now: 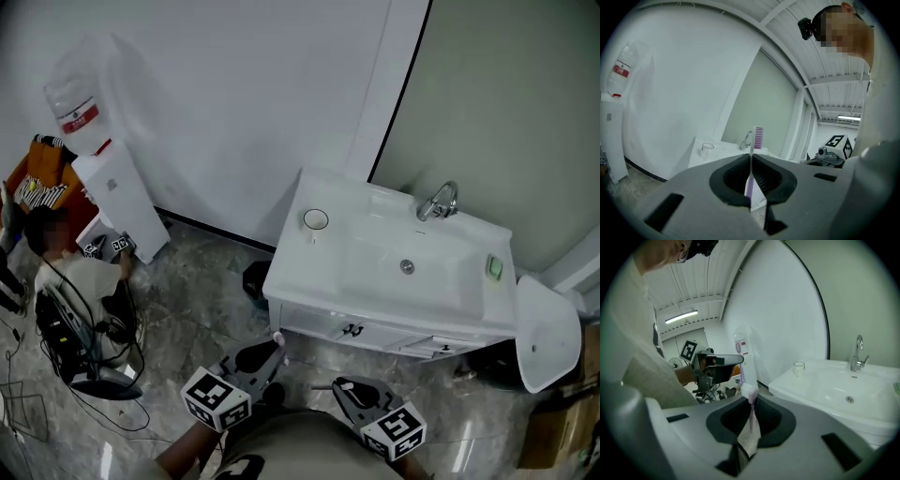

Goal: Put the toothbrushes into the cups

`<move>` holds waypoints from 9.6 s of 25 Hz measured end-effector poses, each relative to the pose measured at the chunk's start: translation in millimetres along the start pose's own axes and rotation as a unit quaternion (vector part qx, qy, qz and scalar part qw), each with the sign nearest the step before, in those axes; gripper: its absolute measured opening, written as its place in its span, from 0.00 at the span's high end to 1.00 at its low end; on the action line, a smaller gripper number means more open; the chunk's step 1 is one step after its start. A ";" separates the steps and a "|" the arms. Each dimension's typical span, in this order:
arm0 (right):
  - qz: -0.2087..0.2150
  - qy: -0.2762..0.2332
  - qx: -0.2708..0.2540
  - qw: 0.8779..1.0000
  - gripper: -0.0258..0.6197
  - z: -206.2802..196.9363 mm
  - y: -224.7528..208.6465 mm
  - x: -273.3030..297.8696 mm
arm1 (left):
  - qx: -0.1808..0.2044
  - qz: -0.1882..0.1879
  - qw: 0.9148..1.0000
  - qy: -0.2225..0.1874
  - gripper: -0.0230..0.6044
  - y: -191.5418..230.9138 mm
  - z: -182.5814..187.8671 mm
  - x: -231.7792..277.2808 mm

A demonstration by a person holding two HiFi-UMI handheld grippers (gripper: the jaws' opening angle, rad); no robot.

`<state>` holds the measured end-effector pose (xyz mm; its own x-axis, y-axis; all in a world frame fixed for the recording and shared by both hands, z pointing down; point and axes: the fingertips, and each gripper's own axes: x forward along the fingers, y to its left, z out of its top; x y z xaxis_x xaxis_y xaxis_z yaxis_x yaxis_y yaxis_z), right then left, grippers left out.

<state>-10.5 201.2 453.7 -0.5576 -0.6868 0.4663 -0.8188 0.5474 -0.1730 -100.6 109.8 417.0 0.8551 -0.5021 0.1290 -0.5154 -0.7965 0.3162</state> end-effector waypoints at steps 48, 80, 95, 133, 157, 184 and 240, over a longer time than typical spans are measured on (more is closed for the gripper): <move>0.060 -0.020 0.052 0.997 0.90 27.0 -190.7 7.1 | -0.007 0.093 0.995 -0.030 0.92 79.4 81.7 189.1; -0.028 0.035 0.069 0.997 0.90 89.0 -209.6 128.6 | -0.009 -0.004 0.999 -0.039 0.92 255.0 107.3 306.4; 0.042 0.028 0.046 0.998 0.91 102.3 -236.1 141.9 | -0.030 0.049 0.998 -0.024 0.92 268.6 100.0 312.1; 0.006 0.020 0.066 0.998 0.91 100.9 -268.3 124.8 | -0.074 0.106 0.991 0.046 0.92 292.2 5.1 320.9; 0.027 0.028 0.076 0.996 0.90 98.1 -269.7 143.5 | -0.116 0.115 0.983 0.087 0.93 243.5 -28.3 233.4; 0.022 -0.115 0.029 0.993 0.90 247.8 -318.5 177.5 | -0.130 0.121 0.982 0.069 0.93 239.8 -17.0 214.8; 0.012 -0.040 0.046 0.998 0.90 178.5 -339.9 268.6 | -0.140 0.135 0.977 0.089 0.93 240.9 -22.5 209.4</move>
<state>93.6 -254.7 482.8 -0.5825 -0.7124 0.3913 -0.8126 0.5201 -0.2630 -44.4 -179.7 541.4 0.6985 -0.5956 0.3966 -0.7098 -0.5068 0.4892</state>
